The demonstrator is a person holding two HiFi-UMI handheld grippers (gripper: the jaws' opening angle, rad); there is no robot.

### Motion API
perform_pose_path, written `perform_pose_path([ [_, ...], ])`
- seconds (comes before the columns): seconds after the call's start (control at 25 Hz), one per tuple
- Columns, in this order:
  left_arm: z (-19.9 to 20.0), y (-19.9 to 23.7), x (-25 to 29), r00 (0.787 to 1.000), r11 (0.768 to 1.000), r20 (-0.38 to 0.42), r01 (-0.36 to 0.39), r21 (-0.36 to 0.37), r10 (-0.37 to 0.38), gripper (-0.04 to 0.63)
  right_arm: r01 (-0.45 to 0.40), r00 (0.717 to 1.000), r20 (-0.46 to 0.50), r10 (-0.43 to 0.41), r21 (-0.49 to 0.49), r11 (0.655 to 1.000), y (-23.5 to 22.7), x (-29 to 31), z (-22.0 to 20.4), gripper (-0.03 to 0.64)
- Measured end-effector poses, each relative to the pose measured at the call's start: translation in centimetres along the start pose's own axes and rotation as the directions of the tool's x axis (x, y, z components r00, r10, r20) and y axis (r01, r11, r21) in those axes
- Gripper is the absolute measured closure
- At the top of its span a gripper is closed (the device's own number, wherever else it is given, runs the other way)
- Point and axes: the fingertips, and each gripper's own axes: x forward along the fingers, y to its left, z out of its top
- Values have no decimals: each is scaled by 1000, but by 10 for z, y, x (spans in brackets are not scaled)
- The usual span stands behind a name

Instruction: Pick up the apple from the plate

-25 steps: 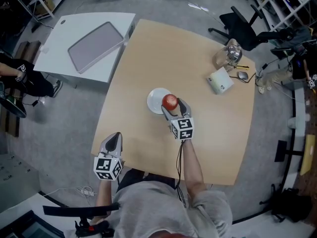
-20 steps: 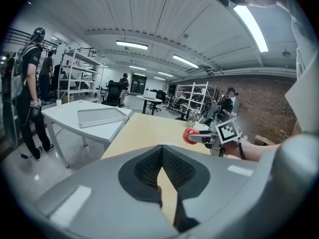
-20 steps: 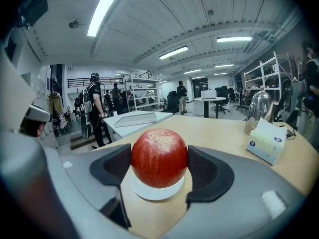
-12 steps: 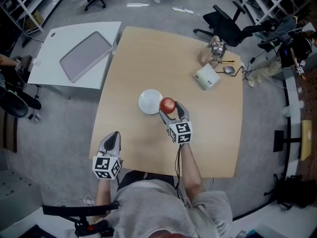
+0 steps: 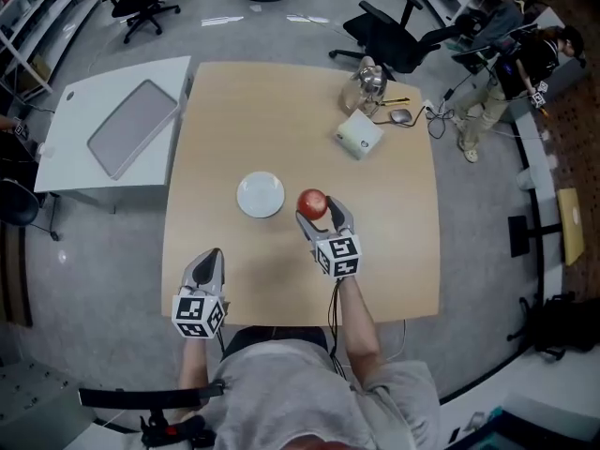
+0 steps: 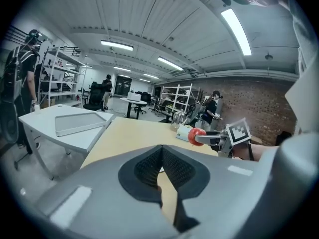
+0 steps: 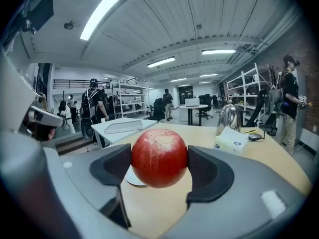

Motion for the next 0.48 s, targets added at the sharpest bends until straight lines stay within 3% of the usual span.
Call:
perform_pose_path([
  [0.48,-2,-39,45,992,992,-39,117,37,-116,575,117,993,15,-118,44,992,-53,-38,-8,256],
])
